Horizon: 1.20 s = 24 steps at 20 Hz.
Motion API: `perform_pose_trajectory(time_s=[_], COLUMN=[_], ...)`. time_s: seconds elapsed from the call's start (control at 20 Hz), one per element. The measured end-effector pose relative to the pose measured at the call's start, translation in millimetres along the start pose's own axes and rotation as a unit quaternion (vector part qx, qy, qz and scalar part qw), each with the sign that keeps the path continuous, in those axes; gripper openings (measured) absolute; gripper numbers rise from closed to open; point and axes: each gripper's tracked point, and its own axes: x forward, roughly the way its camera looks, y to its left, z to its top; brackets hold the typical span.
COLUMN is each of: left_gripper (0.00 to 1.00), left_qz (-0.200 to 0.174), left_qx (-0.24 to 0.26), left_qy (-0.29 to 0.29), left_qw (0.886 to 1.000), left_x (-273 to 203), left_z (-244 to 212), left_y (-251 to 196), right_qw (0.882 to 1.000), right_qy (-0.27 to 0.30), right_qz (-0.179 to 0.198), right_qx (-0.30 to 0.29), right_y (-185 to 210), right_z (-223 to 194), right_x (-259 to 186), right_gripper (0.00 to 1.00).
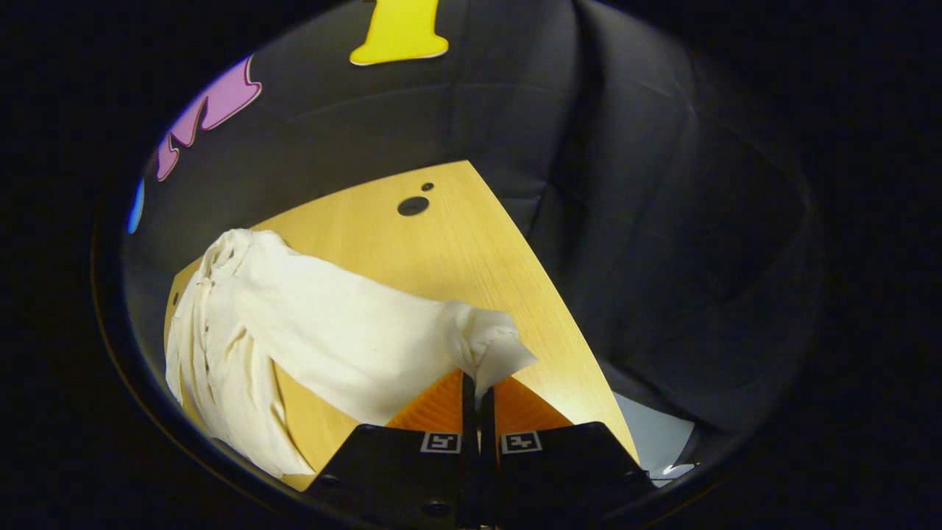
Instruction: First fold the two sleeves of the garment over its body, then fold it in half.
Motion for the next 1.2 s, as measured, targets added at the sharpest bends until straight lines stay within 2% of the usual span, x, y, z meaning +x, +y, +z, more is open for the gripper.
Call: perform_pose_trajectory(time_s=[0.2, 0.4, 0.45, 0.5, 0.9, 1.2], left_gripper=[0.95, 0.95, 0.95, 0.95, 0.95, 0.95], left_qz=[0.000, 0.014, 0.017, 0.023, 0.064, 0.089], left_qx=[0.012, -0.007, -0.013, -0.017, -0.037, -0.032], left_qy=[-0.007, -0.006, -0.003, -0.001, 0.009, 0.035], left_qw=[1.000, 1.000, 1.000, 1.000, 0.997, 0.995], left_x=[-3, -3, -3, -3, 2, 13], left_z=[1, -4, -6, -8, -31, -68], left_y=[20, 45, 51, 60, 136, 198], right_qw=[0.996, 0.985, 0.981, 0.978, 0.949, 0.932], right_qy=[-0.028, -0.054, -0.059, -0.061, -0.041, -0.002], right_qz=[0.062, 0.130, 0.144, 0.155, 0.246, 0.306], right_qx=[-0.053, -0.100, -0.113, -0.128, -0.192, -0.193], right_y=[77, 179, 204, 227, 407, 508], right_z=[46, 79, 83, 85, 50, -2], right_x=[-24, -51, -55, -59, -77, -67], right_gripper=[0.05, 0.05, 0.00, 0.05, 0.05, 0.05])
